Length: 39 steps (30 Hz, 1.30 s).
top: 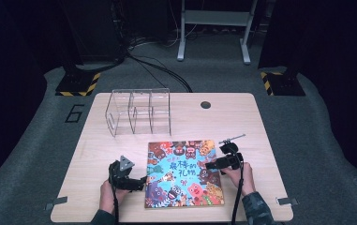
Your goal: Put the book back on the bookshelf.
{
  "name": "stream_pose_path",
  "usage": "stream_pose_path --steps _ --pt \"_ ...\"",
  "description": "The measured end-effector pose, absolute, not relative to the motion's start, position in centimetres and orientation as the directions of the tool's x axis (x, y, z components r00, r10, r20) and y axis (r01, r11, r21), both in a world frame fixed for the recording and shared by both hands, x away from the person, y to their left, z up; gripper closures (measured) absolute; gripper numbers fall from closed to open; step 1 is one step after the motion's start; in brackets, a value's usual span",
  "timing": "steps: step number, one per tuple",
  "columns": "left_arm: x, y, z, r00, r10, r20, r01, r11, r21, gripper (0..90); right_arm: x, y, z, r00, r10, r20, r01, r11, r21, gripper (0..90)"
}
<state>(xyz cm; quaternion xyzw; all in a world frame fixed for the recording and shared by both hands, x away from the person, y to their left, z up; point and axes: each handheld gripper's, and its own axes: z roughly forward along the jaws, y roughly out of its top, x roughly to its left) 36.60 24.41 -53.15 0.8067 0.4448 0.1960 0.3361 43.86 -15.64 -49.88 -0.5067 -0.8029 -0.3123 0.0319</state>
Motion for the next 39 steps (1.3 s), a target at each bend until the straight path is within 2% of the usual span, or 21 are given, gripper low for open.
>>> stream_pose_path --steps 3,9,15,17,26,32,37,38,39 --pt "36.6 24.4 -53.2 0.524 0.851 0.014 0.584 -0.372 0.721 0.1 43.9 -16.2 -49.9 -0.483 0.777 0.404 0.837 0.275 0.472 29.2" --pt "36.6 24.4 -53.2 0.529 0.849 0.015 0.583 -0.376 0.721 0.2 43.6 -15.8 -49.2 -0.499 0.786 0.365 0.822 0.295 0.488 29.3" --pt "36.7 24.5 -53.1 0.545 0.838 0.021 0.573 -0.390 0.720 0.7 43.9 -16.7 -49.2 -0.492 0.759 0.427 0.831 0.263 0.490 32.1" --pt "36.8 24.5 -53.2 0.552 0.834 0.022 0.568 -0.395 0.722 0.7 44.3 -16.4 -49.8 -0.480 0.771 0.419 0.843 0.271 0.465 31.3" --pt "36.9 24.6 -53.2 0.566 0.824 0.025 0.558 -0.406 0.723 0.9 46.3 -15.3 -49.9 -0.489 0.795 0.359 0.831 0.298 0.470 29.8" --pt "37.0 24.6 -53.2 0.573 0.819 0.024 0.557 -0.411 0.721 0.9 47.1 -15.3 -49.9 -0.492 0.793 0.360 0.831 0.304 0.466 29.5" --pt "37.0 24.6 -53.2 0.575 0.818 0.024 0.556 -0.412 0.722 0.9 47.0 -15.8 -49.7 -0.482 0.775 0.408 0.837 0.271 0.475 30.7" --pt "37.0 24.6 -53.2 0.575 0.818 0.024 0.556 -0.412 0.722 0.9 46.8 -16.1 -49.5 -0.479 0.762 0.436 0.839 0.252 0.482 32.3" --pt "37.0 24.6 -53.2 0.575 0.817 0.025 0.556 -0.413 0.722 0.9 46.8 -16.4 -49.1 -0.497 0.711 0.497 0.835 0.235 0.498 37.8"
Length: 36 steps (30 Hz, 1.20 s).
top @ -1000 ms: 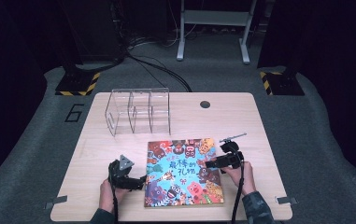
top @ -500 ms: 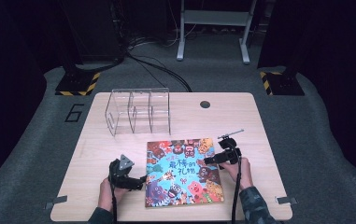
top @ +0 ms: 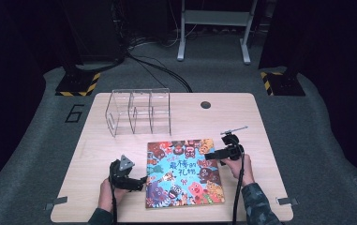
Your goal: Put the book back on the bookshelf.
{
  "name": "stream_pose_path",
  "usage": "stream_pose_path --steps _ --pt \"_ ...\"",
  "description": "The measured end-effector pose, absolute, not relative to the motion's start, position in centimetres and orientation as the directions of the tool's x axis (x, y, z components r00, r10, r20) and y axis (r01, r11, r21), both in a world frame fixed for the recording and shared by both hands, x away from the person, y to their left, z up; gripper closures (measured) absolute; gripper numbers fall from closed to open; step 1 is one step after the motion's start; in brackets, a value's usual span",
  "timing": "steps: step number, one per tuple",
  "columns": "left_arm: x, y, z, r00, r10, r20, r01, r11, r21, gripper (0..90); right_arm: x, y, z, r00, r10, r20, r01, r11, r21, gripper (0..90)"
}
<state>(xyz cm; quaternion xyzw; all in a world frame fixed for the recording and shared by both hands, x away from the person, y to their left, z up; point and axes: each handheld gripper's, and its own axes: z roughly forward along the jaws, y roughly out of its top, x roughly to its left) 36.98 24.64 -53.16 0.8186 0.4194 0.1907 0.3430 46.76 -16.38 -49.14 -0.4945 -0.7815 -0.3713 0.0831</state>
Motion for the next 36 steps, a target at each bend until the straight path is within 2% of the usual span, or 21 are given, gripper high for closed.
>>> stream_pose_path --steps 1,2,3,4,5,11,16,27,36 --pt "37.0 24.6 -53.2 0.575 0.818 0.024 0.556 -0.412 0.722 0.9 46.6 -16.2 -48.8 -0.497 0.664 0.558 0.844 0.220 0.489 37.7" --pt "37.0 24.6 -53.2 0.575 0.817 0.024 0.556 -0.413 0.722 0.9 46.5 -15.9 -48.6 -0.507 0.675 0.536 0.837 0.238 0.492 36.9" --pt "37.0 24.6 -53.2 0.575 0.818 0.024 0.556 -0.412 0.722 0.9 46.5 -15.2 -48.4 -0.529 0.729 0.434 0.812 0.285 0.509 35.2" --pt "37.0 24.6 -53.2 0.575 0.818 0.024 0.556 -0.412 0.722 0.9 46.5 -15.2 -48.4 -0.529 0.729 0.434 0.812 0.285 0.509 35.2" --pt "37.0 24.6 -53.2 0.574 0.819 0.022 0.556 -0.409 0.723 0.9 46.8 -14.5 -48.4 -0.519 0.778 0.352 0.814 0.326 0.480 33.6" --pt "37.0 24.6 -53.2 0.575 0.818 0.024 0.556 -0.412 0.722 0.9 47.5 -14.3 -48.6 -0.491 0.813 0.314 0.841 0.349 0.414 32.0" --pt "37.0 24.6 -53.2 0.575 0.818 0.024 0.556 -0.412 0.722 0.9 47.8 -14.5 -49.3 -0.482 0.813 0.326 0.854 0.353 0.383 31.4" --pt "37.0 24.7 -53.2 0.579 0.815 0.025 0.553 -0.415 0.722 1.2 47.9 -14.2 -49.4 -0.480 0.813 0.330 0.852 0.342 0.397 31.1" --pt "37.0 24.7 -53.2 0.580 0.814 0.024 0.552 -0.415 0.724 1.5 47.8 -15.5 -49.3 -0.483 0.779 0.400 0.847 0.300 0.439 33.2"
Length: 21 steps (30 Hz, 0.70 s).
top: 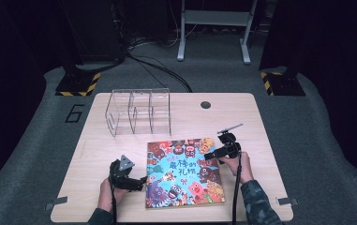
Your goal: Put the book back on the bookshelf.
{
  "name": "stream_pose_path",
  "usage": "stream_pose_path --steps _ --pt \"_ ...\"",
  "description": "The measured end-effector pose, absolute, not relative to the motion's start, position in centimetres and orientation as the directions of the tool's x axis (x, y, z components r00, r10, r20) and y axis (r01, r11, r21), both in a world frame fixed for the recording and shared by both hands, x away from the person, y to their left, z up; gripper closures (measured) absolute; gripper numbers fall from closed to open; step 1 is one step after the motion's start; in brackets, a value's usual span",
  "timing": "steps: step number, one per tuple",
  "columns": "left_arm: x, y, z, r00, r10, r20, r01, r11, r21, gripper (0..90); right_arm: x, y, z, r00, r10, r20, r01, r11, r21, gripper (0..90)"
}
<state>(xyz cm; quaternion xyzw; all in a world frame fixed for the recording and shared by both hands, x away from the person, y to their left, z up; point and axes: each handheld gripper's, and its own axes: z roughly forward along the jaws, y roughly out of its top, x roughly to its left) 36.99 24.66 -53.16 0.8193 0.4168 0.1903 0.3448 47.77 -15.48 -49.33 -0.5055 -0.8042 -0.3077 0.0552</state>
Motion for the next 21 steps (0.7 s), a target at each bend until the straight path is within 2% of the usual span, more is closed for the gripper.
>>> stream_pose_path --steps 6,9,21 --pt "37.0 24.7 -53.2 0.582 0.813 0.023 0.550 -0.415 0.725 1.6 47.4 -16.1 -48.8 -0.499 0.751 0.433 0.834 0.278 0.477 35.2" --pt "37.0 24.7 -53.2 0.584 0.811 0.024 0.549 -0.417 0.725 1.7 47.4 -16.1 -48.8 -0.505 0.715 0.483 0.834 0.260 0.486 36.6" --pt "37.0 24.9 -53.0 0.605 0.795 0.031 0.549 -0.445 0.707 1.7 48.1 -14.4 -48.7 -0.517 0.727 0.452 0.823 0.276 0.497 35.2"
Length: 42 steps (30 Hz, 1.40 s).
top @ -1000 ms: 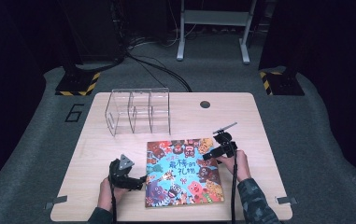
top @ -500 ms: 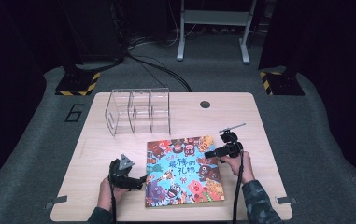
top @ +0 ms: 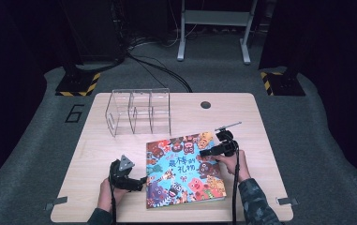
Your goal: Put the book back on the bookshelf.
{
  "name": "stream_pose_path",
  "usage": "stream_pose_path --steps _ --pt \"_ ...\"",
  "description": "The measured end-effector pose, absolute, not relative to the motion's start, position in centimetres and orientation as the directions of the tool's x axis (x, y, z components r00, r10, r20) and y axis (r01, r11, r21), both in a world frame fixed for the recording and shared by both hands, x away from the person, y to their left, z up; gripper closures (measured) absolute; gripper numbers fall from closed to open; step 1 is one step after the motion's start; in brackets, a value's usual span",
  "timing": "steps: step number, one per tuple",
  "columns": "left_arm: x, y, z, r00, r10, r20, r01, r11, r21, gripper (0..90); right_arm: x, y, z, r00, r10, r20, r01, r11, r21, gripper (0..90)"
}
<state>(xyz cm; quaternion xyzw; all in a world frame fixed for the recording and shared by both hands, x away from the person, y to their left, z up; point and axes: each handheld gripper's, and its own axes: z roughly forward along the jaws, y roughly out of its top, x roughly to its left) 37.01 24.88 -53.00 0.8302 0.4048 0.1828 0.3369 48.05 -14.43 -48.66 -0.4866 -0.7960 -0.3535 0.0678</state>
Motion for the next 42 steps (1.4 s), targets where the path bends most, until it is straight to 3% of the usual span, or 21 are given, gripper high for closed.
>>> stream_pose_path --steps 4,6,11,42 --pt "37.0 24.9 -53.0 0.606 0.795 0.031 0.549 -0.445 0.707 1.8 48.1 -14.7 -48.8 -0.517 0.711 0.477 0.825 0.265 0.499 37.5" --pt "37.0 24.9 -53.0 0.606 0.795 0.031 0.549 -0.445 0.707 1.8 47.9 -15.3 -48.4 -0.502 0.691 0.520 0.832 0.222 0.508 45.0" --pt "37.0 24.8 -53.0 0.603 0.798 0.021 0.551 -0.435 0.712 1.8 47.9 -15.5 -48.2 -0.530 0.664 0.528 0.809 0.207 0.551 44.5" --pt "37.0 24.8 -53.1 0.605 0.796 0.029 0.542 -0.437 0.718 2.1 46.5 -11.9 -43.1 -0.588 0.764 0.266 0.745 0.382 0.547 37.5"
